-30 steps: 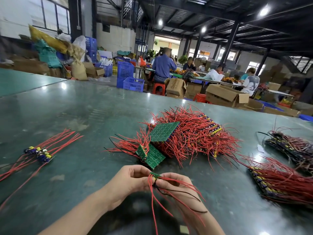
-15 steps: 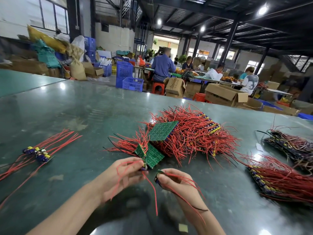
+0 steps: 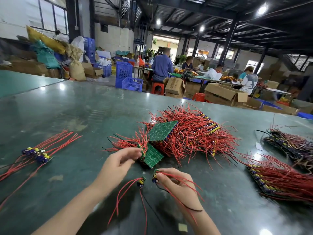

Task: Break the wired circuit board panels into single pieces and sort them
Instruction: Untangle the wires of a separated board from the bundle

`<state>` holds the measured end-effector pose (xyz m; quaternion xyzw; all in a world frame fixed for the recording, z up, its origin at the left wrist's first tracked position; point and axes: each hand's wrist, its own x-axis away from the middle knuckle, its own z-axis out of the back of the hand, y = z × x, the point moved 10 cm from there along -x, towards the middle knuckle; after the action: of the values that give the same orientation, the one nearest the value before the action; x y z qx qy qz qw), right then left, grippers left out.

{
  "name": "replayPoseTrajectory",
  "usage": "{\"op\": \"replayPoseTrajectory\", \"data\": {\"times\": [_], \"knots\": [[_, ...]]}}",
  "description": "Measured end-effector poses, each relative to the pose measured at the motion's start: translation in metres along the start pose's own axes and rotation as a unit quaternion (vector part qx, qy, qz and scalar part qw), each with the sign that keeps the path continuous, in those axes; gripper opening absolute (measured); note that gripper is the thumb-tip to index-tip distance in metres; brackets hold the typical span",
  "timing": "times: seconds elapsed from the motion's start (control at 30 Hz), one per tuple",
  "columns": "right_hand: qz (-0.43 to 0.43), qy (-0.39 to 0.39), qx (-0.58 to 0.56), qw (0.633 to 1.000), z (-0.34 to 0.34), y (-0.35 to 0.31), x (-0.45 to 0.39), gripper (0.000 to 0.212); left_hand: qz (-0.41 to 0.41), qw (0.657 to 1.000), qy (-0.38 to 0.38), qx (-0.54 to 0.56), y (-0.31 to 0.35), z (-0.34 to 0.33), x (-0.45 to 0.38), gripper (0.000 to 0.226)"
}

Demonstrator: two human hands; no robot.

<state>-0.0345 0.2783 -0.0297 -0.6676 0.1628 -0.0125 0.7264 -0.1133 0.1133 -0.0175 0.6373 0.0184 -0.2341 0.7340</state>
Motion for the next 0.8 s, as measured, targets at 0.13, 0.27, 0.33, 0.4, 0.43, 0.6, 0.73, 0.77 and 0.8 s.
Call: {"op": "replayPoseTrajectory", "data": {"times": [0.13,0.27,0.33,0.4,0.43,0.6,0.73,0.77,0.8], "knots": [[0.14,0.026,0.114,0.983,-0.001,-0.025,0.005,0.019,0.069,0.96,-0.1,0.251,0.004,-0.034,0.012,0.057],[0.161,0.048,0.121,0.978,0.004,-0.034,0.009,0.028,0.115,0.958,-0.117,0.234,-0.002,-0.052,0.023,0.066],[0.162,0.048,0.132,0.977,0.006,-0.036,0.008,0.026,0.116,0.961,-0.096,0.232,-0.005,-0.05,0.024,0.053],[0.155,0.034,0.159,0.974,0.004,-0.036,0.008,0.018,0.112,0.962,-0.098,0.23,-0.006,-0.05,0.026,0.039],[0.16,0.035,0.178,0.97,0.003,-0.037,0.008,0.012,0.113,0.962,-0.102,0.227,-0.005,-0.051,0.026,0.034],[0.189,0.072,0.22,0.954,0.008,-0.038,0.01,0.003,0.17,0.948,-0.11,0.245,-0.012,-0.056,0.031,0.027],[0.155,0.051,0.188,0.969,0.007,-0.03,0.005,0.017,0.178,0.949,-0.114,0.235,-0.013,-0.056,0.032,0.029],[0.139,0.033,0.17,0.975,0.006,-0.027,0.004,0.023,0.177,0.95,-0.119,0.23,-0.013,-0.055,0.032,0.028],[0.117,0.011,0.155,0.981,0.004,-0.024,0.002,0.024,0.176,0.95,-0.125,0.224,-0.012,-0.055,0.033,0.027]]}}
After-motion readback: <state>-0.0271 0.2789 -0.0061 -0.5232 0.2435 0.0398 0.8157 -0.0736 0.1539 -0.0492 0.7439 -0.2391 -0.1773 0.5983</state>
